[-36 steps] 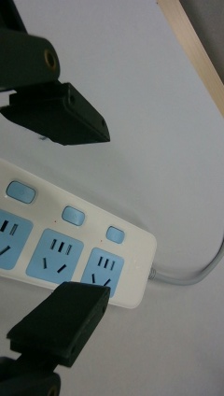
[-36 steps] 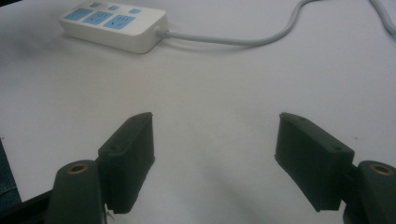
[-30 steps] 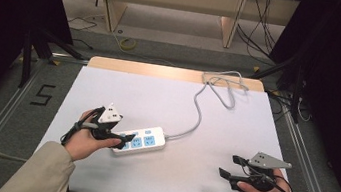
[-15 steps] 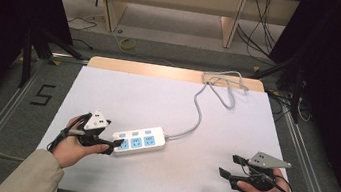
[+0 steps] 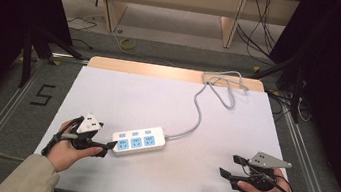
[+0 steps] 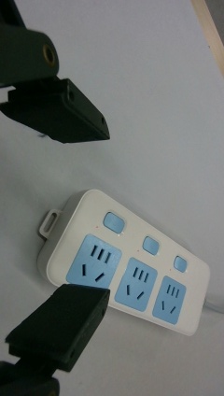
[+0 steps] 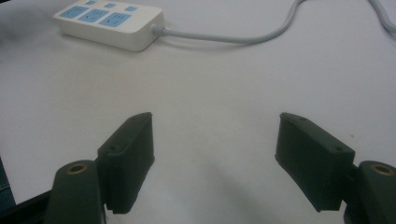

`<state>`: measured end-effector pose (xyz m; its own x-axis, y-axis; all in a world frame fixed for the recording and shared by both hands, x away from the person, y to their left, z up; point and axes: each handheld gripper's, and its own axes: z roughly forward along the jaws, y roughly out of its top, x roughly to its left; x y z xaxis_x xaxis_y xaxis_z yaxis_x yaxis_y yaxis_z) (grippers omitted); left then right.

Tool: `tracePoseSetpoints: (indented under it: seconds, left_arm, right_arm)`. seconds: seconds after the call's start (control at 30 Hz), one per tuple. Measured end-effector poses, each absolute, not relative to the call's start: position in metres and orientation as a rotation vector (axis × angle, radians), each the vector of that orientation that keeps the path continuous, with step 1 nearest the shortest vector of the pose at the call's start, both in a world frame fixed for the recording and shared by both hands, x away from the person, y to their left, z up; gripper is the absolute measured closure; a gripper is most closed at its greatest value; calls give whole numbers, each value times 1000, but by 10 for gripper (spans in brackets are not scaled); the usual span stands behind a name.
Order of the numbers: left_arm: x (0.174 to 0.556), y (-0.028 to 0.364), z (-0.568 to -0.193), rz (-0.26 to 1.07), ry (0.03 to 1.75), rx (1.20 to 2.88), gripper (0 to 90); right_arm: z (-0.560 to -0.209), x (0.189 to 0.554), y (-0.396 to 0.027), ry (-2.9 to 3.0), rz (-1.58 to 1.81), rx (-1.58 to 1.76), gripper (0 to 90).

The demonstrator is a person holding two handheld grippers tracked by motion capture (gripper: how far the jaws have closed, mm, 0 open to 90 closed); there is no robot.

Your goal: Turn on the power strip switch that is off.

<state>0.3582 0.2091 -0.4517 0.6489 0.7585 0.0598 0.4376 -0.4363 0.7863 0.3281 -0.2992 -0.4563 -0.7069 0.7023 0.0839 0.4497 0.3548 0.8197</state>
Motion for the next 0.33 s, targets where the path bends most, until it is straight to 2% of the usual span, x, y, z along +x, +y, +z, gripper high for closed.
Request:
tracePoseSetpoints:
  seconds: [0.33]
  left_arm:
    - [359,210,-454,531,938,2099,194]
  right_arm:
    - [-456,327,-300,2334,1283,1024,281]
